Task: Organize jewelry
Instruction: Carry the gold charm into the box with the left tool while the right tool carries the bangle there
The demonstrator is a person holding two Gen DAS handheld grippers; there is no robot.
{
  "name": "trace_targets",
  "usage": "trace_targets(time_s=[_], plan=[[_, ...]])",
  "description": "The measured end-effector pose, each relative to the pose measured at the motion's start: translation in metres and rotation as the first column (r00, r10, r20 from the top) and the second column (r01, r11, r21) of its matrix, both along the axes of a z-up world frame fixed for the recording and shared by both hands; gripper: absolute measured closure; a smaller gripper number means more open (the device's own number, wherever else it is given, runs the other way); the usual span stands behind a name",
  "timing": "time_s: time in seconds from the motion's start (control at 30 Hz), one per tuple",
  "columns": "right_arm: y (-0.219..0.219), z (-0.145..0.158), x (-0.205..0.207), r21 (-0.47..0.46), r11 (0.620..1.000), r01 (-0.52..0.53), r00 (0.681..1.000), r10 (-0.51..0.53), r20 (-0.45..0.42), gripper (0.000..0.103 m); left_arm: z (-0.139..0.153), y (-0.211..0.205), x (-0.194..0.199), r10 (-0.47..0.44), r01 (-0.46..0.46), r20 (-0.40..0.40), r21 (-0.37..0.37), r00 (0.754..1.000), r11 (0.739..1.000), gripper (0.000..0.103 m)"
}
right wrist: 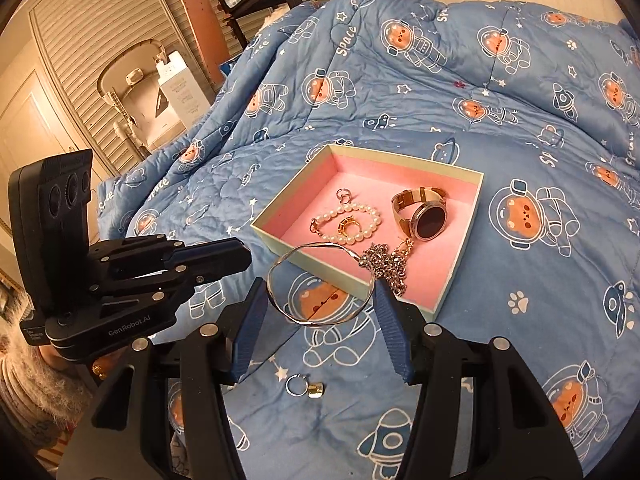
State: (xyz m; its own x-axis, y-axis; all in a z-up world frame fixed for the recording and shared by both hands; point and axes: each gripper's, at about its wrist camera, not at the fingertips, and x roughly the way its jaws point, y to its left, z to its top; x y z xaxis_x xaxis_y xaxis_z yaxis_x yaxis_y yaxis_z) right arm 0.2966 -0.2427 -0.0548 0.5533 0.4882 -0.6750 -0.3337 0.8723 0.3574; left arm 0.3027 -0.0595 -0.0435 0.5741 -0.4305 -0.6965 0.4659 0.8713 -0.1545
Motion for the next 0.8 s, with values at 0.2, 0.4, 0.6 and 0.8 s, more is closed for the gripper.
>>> trace_targets(time_s=[0.2,0.4,0.6,0.8], plan=[[0.000,-0.010,0.039,-0.017,1.000,-0.009,0.997,0.008,-0.075,0.048,-0.001,0.001,0.041,0.027,-0.027,-0.036,0.017,0.999,1.000,0.092],[0.010,-0.021,0.066,-0.058,0.998,-0.033,0.992,0.025,-0.126,0.048,-0.012,-0.008,0.073,0.009,-0.004,-0.083,0.052,0.997,0.999,0.092],[0.018,-0.029,0.084,-0.103,0.993,-0.063,0.987,0.046,-0.155,0.048,-0.023,-0.012,0.099,0.007,-0.001,-0.146,0.046,0.989,0.999,0.092],[0.024,-0.039,0.100,-0.104,0.992,-0.078,0.977,0.055,-0.207,0.048,-0.033,-0.019,0.118,-0.010,0.020,-0.216,0.045,0.976,0.999,0.092]])
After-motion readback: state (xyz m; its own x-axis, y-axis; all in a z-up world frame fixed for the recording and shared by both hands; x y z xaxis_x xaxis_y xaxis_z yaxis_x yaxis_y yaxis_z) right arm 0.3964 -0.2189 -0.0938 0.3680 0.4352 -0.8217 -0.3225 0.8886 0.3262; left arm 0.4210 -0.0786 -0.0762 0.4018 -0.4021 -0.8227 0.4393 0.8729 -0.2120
